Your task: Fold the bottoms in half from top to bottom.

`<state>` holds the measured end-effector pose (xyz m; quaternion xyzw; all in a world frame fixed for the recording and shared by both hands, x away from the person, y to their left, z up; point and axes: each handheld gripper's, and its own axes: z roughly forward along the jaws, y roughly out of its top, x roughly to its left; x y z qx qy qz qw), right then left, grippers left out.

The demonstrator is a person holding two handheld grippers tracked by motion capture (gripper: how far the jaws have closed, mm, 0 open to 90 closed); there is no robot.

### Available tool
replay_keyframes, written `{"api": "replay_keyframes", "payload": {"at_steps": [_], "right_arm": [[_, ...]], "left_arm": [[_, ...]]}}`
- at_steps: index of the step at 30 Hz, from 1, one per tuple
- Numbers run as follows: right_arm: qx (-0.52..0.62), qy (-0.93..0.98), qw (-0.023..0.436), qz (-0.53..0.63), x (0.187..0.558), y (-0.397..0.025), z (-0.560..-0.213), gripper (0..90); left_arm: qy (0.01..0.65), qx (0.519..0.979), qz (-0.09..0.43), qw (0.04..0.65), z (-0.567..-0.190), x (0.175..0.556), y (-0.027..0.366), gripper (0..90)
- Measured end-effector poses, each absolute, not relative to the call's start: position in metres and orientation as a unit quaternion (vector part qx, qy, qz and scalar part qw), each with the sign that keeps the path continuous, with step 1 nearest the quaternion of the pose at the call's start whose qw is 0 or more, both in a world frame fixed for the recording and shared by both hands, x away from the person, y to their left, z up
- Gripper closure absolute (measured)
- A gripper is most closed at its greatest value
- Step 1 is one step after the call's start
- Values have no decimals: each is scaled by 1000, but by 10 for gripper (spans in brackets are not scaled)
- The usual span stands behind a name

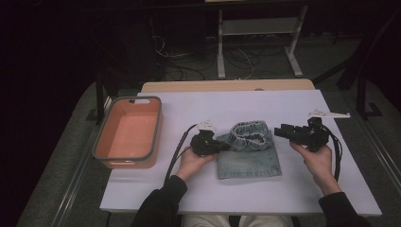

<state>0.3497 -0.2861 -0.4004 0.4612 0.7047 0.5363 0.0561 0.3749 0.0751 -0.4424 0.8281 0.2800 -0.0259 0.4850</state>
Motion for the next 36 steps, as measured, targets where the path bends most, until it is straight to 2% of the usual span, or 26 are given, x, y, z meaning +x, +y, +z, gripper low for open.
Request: {"api": "replay_keyframes", "payload": {"at_steps": [6, 11, 13, 17, 19, 36], "right_arm": [[459, 711, 62, 528, 368, -284, -404, 513], [457, 718, 57, 523, 383, -285, -407, 585], [459, 716, 55, 524, 390, -285, -408, 651], [467, 722, 56, 507, 403, -283, -413, 846], [470, 723, 47, 503, 408, -282, -417, 891], [425, 758, -4, 494, 414, -243, -421, 892]], "left_arm": [[281, 827, -28, 486, -443, 375, 75, 862], [281, 828, -28, 485, -443, 375, 75, 862], [280, 828, -28, 485, -443, 375, 75, 862], [281, 827, -29, 486, -443, 375, 75, 862], [281, 827, -30, 486, -443, 375, 75, 862], [277, 830, -23, 484, -442, 374, 74, 860]]}}
